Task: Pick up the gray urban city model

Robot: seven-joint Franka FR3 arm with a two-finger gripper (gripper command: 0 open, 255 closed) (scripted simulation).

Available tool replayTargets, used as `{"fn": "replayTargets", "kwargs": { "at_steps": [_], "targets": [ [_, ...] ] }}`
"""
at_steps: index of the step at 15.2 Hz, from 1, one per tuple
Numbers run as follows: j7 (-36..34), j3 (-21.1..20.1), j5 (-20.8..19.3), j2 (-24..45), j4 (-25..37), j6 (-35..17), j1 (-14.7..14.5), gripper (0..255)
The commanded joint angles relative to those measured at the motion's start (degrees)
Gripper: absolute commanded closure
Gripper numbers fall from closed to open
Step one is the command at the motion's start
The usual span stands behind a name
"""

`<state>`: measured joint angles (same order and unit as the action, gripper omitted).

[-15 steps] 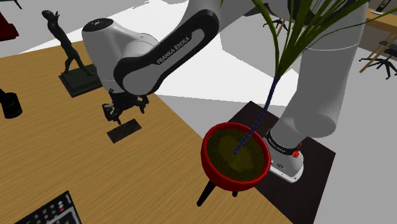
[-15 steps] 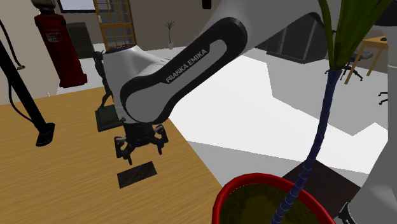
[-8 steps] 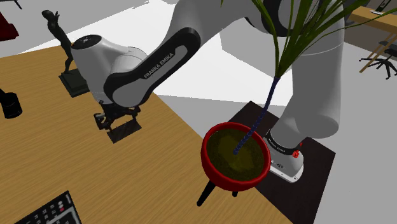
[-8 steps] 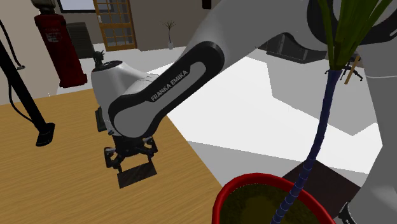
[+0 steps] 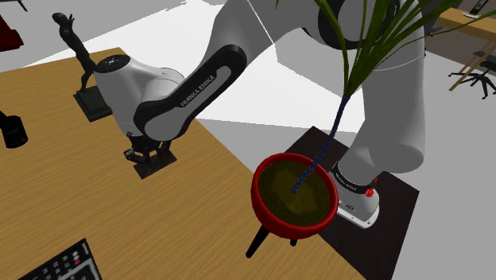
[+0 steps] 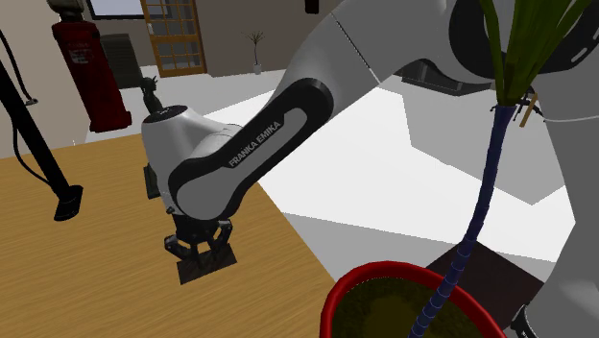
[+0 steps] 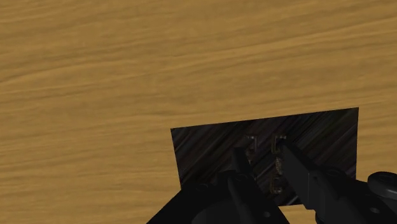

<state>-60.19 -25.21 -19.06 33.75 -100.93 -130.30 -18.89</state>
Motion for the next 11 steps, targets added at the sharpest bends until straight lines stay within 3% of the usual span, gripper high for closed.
{"fn": "replayTargets", "kwargs": {
  "at_steps": [1,11],
  "targets": [
    [-0.01,0.01,-0.01,0.01,-0.02,-0.04,-0.01,255],
    [0.63,-0.68,0.97,-1.75,0.43,2.07,0.46,255]
  ]
}}
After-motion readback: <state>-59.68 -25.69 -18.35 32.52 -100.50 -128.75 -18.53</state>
